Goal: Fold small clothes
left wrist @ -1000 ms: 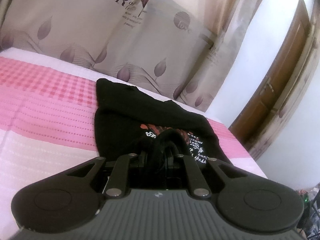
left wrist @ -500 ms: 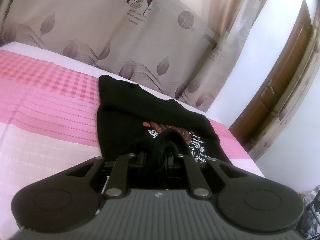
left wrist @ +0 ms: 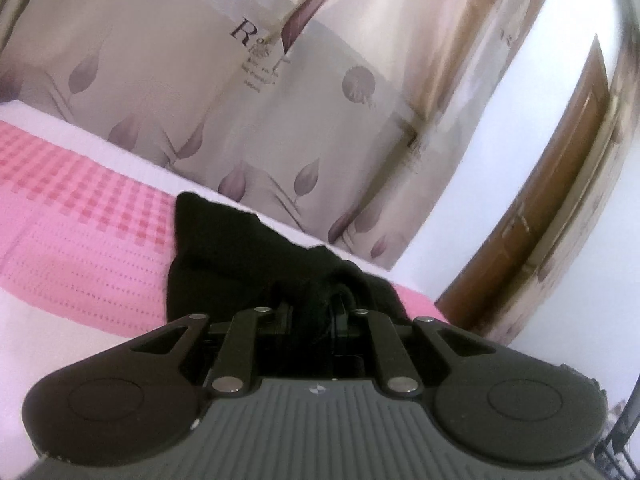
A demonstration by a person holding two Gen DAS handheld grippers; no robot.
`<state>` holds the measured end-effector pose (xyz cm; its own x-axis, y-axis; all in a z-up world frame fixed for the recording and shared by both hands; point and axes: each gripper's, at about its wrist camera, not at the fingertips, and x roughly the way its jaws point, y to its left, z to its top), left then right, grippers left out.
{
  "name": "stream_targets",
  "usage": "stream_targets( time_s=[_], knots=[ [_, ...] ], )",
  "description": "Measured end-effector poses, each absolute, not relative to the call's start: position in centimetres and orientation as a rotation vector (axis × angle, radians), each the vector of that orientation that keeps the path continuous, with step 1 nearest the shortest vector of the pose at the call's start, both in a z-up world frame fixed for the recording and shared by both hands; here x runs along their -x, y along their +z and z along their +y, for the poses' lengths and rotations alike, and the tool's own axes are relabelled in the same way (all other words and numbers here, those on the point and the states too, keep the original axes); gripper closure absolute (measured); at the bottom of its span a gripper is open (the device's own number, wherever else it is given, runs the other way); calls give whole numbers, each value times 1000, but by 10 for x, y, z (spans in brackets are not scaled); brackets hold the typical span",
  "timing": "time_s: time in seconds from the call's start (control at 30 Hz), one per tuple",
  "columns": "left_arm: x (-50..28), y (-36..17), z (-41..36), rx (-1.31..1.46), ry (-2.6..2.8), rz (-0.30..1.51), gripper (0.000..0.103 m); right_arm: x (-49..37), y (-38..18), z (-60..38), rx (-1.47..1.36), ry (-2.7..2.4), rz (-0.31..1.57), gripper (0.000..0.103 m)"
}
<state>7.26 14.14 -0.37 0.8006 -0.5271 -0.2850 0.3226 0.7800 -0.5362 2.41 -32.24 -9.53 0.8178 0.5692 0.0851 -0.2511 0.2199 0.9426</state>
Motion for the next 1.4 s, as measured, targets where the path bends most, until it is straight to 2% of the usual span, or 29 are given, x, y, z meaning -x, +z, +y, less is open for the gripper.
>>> stream_targets(
  time_s=[0.57,0.87,0.97,1.03,1.07,1.1,1.13,1.17,1.2,1.23,1.3,1.4],
  knots=[
    [-167,19,129,529,-361,331,88,-157,-59,-351,-1216,520,175,87],
    [-266,-11,115,559,-229,374,88,-254,-88,-370,-1261,388,236,87],
    [-299,-31,117,604,-169,438,86,-283,-116,-378,-1335,313,268,84],
    [-313,-42,118,601,-138,460,83,-299,-131,-381,-1331,252,308,78],
    [-319,-47,118,593,-130,462,73,-305,-137,-382,-1341,248,319,63],
    [-322,-51,119,588,-122,460,52,-309,-143,-384,-1351,255,317,33],
    [-324,-53,121,589,-98,450,36,-309,-146,-385,-1356,254,301,15],
    [-322,-53,125,605,-60,421,6,-304,-148,-388,-1377,248,259,0],
    [-316,-52,130,637,-13,361,0,-297,-153,-391,-1431,254,183,0],
    [-312,-52,136,666,24,309,0,-290,-162,-395,-1522,293,98,0],
    [-315,-49,147,708,28,307,0,-283,-172,-400,-1626,345,68,0],
    [-314,-42,160,736,19,349,1,-265,-132,-389,-1338,416,138,0]
  ],
)
